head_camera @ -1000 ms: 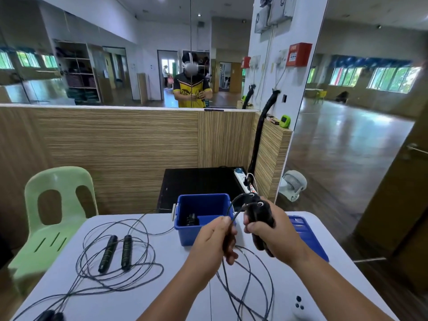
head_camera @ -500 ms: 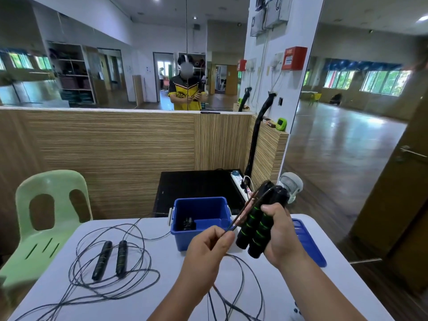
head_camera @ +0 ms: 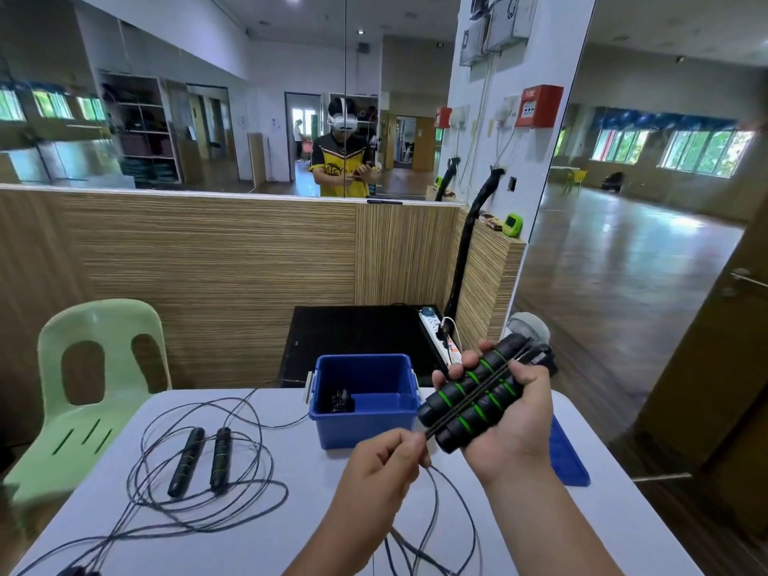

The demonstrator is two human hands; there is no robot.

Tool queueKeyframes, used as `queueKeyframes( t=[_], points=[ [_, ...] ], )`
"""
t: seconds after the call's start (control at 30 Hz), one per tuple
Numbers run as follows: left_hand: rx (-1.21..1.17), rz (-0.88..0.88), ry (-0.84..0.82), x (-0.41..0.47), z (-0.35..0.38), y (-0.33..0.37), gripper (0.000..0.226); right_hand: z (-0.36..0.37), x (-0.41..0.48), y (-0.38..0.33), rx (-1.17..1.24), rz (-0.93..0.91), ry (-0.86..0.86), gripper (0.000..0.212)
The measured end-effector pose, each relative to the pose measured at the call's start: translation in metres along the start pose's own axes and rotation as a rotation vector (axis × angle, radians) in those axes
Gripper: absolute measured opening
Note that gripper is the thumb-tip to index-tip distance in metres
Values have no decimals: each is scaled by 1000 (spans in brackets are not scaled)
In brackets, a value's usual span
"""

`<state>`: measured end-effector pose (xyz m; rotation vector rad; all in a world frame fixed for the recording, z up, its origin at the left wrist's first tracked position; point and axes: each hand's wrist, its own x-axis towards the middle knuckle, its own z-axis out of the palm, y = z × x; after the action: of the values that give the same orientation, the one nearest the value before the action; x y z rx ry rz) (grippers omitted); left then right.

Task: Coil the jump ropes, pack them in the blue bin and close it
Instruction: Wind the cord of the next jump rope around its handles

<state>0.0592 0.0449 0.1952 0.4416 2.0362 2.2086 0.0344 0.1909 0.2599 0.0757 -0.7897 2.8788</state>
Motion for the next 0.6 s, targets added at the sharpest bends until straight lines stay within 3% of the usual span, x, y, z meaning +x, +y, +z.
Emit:
queueKeyframes(
  t=[0.3,0.47,0.6],
  points=[
    [-218,-95,-98,0,8,-19,35,9,-15,13,170,66,67,26],
    [-99,-138,-177,9,2,-27,42,14,-25,20,211,107,109,21],
    [119,-193,-206,25,-16,-24,16,12,-32,22,178,135,71,28]
  ],
)
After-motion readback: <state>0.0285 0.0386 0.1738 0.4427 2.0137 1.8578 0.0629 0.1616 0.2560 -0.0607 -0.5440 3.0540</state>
